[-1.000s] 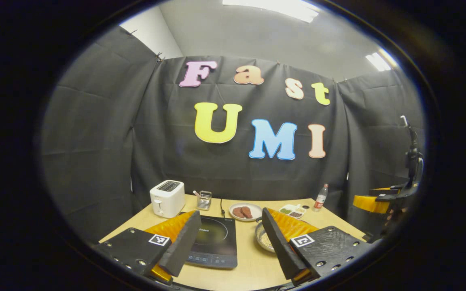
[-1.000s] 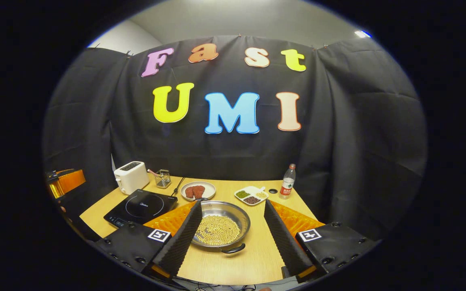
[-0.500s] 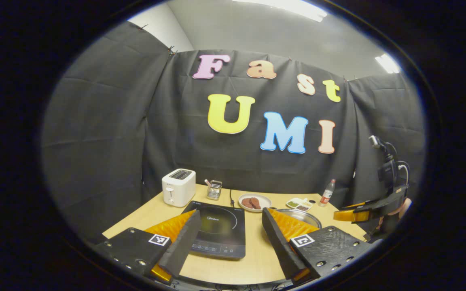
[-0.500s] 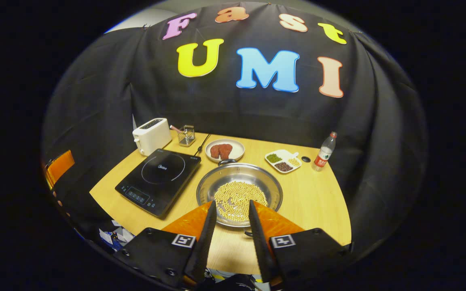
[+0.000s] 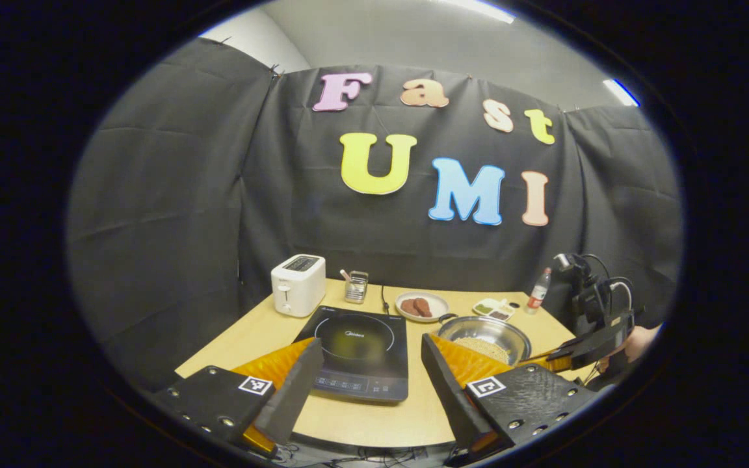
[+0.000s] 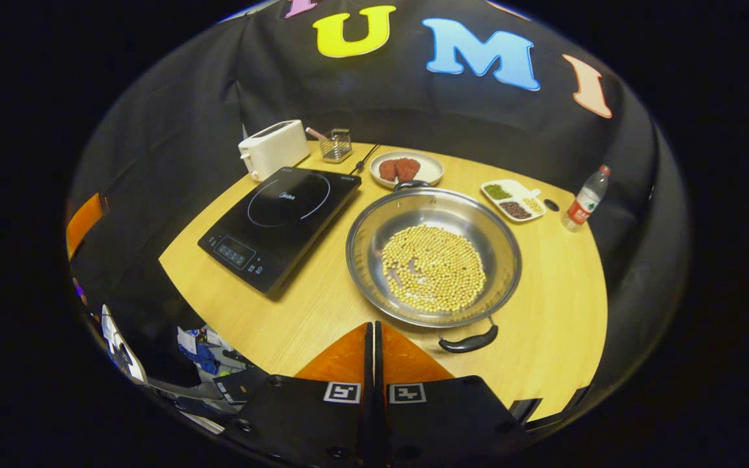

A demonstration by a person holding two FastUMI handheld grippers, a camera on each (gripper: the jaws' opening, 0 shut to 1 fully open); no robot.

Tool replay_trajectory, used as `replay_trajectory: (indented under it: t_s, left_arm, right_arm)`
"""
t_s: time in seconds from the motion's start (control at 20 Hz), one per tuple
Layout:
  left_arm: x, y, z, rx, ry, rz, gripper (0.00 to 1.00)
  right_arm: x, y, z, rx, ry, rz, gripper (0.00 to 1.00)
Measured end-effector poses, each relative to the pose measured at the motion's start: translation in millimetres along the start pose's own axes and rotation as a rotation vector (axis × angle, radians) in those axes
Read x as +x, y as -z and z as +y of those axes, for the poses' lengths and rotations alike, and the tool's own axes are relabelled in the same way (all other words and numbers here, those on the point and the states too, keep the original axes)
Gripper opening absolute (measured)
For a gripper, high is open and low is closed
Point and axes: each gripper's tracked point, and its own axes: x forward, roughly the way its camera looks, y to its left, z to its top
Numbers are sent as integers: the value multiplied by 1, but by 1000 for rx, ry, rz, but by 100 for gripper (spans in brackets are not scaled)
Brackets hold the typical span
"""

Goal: First push the handle of the pot to place it horizontally, then grasp the pot with both hands and set it on the induction cooktop.

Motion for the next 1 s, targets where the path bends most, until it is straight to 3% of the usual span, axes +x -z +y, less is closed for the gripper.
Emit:
replay_trajectory:
  t_s: [0.1,0.3,0.35,0.4,0.45,1.0]
  left_arm:
    - [6,4,-10,-3,-9,19,88]
    - [24,6,-31,16,-12,51,88]
    - [29,5,-36,21,-16,57,92]
    - [33,3,-42,23,-18,61,88]
    - [36,1,-49,21,-19,62,93]
    - [71,9,-115,8,-4,95,88]
  right_arm:
    - [15,12,-6,-6,-16,50,2]
    - [38,29,-24,-18,-17,134,2]
    - [42,33,-30,-15,-13,145,2]
    - [48,35,-37,-6,-10,150,2]
    - [50,35,-41,5,-14,154,2]
    - [51,45,-72,13,-40,180,2]
